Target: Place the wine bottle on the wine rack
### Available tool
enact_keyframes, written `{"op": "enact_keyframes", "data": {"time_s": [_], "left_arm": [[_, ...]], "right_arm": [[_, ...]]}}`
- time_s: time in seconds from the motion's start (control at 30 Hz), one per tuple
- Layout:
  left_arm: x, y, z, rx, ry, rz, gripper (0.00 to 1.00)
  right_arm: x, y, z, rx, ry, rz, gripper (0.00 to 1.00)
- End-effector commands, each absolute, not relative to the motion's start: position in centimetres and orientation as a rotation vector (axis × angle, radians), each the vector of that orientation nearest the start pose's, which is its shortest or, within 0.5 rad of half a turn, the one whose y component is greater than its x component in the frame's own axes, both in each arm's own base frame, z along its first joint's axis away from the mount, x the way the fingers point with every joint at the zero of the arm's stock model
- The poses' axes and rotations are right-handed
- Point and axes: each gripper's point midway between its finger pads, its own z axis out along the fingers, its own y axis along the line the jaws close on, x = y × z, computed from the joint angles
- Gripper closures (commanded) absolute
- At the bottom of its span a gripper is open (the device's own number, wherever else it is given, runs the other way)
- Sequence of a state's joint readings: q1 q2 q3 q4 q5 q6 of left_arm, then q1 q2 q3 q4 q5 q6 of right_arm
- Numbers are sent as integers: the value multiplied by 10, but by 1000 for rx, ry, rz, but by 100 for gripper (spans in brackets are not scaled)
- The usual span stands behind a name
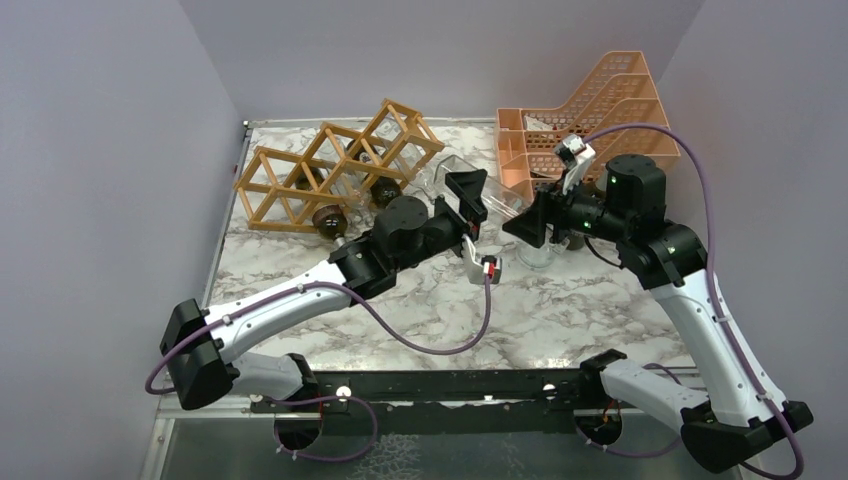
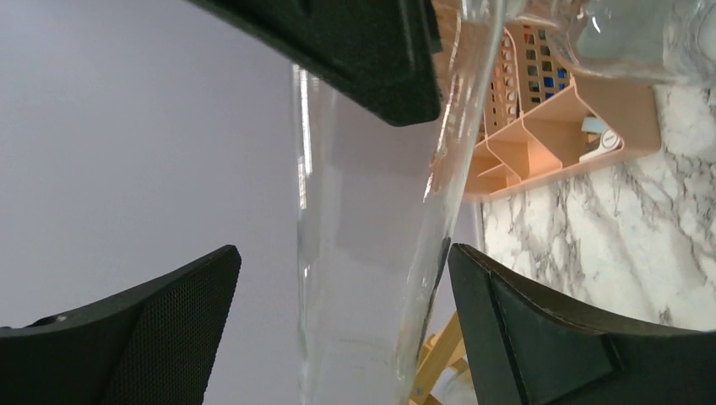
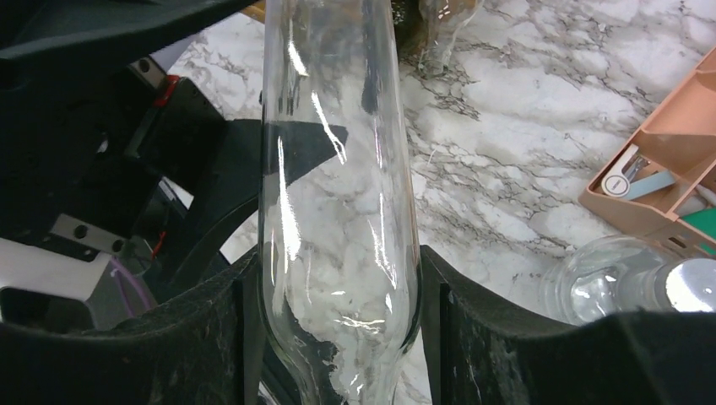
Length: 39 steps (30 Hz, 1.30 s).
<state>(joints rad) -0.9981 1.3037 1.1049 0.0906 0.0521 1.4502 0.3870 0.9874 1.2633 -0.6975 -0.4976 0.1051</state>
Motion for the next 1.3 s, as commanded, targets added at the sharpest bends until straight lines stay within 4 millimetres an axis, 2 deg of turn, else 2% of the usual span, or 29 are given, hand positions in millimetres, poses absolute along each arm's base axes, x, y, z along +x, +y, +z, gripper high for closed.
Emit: {"op": "enact_keyframes", "data": {"time_s": [0.0, 0.17, 0.27, 0.3, 0.37, 0.4, 0.5, 0.6, 0.7, 0.8, 0.9, 1.1, 1.27], "left_arm": [[252, -350, 388, 1351, 577, 131, 1], [243, -335, 372, 1307, 661, 46, 1], [245, -320, 377, 1218, 748, 22, 1], [246, -314, 385, 1163, 780, 6, 2], [248, -301, 406, 1019, 861, -60, 13], [249, -293, 419, 944, 898, -91, 14], [249, -273, 447, 778, 969, -161, 14], [239, -259, 472, 670, 969, -251, 7], [229, -249, 497, 568, 973, -357, 6], [228, -246, 512, 503, 1005, -431, 4], [234, -243, 520, 449, 1089, -451, 4], [242, -232, 518, 365, 1199, -448, 4], [242, -229, 507, 353, 1251, -448, 4]], "right_arm": [[244, 192, 362, -492, 1811, 832, 99], [255, 197, 362, -445, 1807, 852, 99], [262, 201, 356, -435, 1823, 864, 99], [265, 202, 353, -432, 1830, 869, 99], [268, 206, 346, -426, 1843, 889, 99], [269, 208, 343, -423, 1847, 902, 99], [271, 215, 333, -411, 1860, 945, 99], [271, 224, 324, -404, 1876, 976, 99], [269, 240, 313, -416, 1894, 973, 99], [259, 268, 304, -455, 1910, 970, 99], [245, 299, 298, -496, 1907, 999, 99], [207, 372, 280, -573, 1905, 1069, 99], [193, 427, 268, -538, 1912, 1132, 99]]}}
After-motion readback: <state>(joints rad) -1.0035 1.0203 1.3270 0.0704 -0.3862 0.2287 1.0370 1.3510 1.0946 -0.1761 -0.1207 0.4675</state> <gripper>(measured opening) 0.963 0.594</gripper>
